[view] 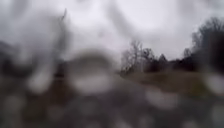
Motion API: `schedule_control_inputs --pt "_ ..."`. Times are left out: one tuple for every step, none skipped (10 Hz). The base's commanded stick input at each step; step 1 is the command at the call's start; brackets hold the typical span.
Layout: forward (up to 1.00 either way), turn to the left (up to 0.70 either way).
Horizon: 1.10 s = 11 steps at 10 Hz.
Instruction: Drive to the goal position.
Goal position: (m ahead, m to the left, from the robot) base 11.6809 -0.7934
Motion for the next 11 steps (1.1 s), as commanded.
schedule_control_inputs --pt "0.85 0.0" --pt "0.85 0.0" --pt "0.85 0.0" --pt "0.85 0.0" --pt "0.85 0.0" --pt "0.85 0.0" --pt "0.85 0.0" --pt "0.85 0.0" --pt "0.85 0.0" --pt "0.85 0.0" --pt "0.85 0.0"
